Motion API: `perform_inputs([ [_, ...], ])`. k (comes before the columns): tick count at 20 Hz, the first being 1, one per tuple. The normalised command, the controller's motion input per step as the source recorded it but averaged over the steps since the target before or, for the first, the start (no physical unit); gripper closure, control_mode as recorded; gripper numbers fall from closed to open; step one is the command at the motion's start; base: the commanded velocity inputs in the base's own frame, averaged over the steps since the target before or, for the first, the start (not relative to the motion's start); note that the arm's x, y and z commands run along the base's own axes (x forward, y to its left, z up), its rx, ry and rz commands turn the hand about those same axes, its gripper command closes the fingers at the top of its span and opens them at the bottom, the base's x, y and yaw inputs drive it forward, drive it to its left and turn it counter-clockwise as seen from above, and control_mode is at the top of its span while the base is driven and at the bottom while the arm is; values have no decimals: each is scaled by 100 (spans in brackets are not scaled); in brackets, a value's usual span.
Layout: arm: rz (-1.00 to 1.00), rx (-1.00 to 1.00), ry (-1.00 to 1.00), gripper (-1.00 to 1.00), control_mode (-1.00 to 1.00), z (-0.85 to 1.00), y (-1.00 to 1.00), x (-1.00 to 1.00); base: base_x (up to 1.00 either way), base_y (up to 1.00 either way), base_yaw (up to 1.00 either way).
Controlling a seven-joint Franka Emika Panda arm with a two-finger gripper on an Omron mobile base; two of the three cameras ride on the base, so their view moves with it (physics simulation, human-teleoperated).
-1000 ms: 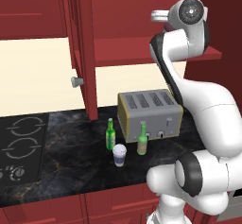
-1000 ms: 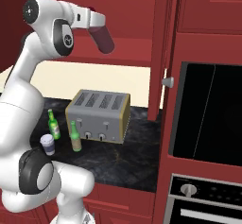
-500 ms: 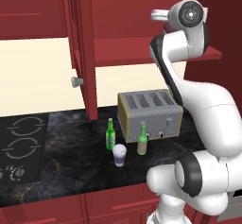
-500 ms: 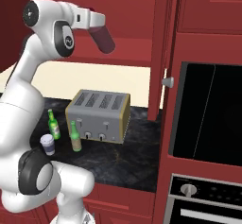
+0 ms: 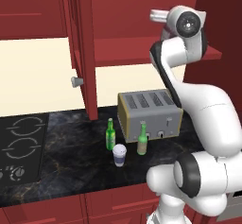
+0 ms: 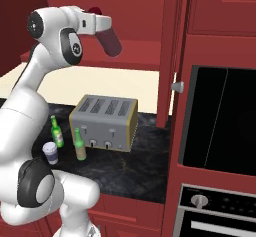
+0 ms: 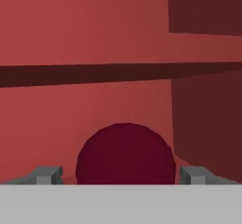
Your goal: Sort all alcoholic drinks to one cabinet, and non-alcoholic drinks to the other.
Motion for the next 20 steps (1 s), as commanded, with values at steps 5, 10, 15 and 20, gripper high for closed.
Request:
perform_inputs([
  [5,0,0,-5,-100,-100,-17,-3,28,0,0,0],
  [10,0,0,-3,-100,-100,-2,-8,9,0,0,0],
  [15,0,0,-3,-100,-100,7,-11,0,0,0,0],
  [20,0,0,0,-100,-100,7,-12,9,0,0,0],
])
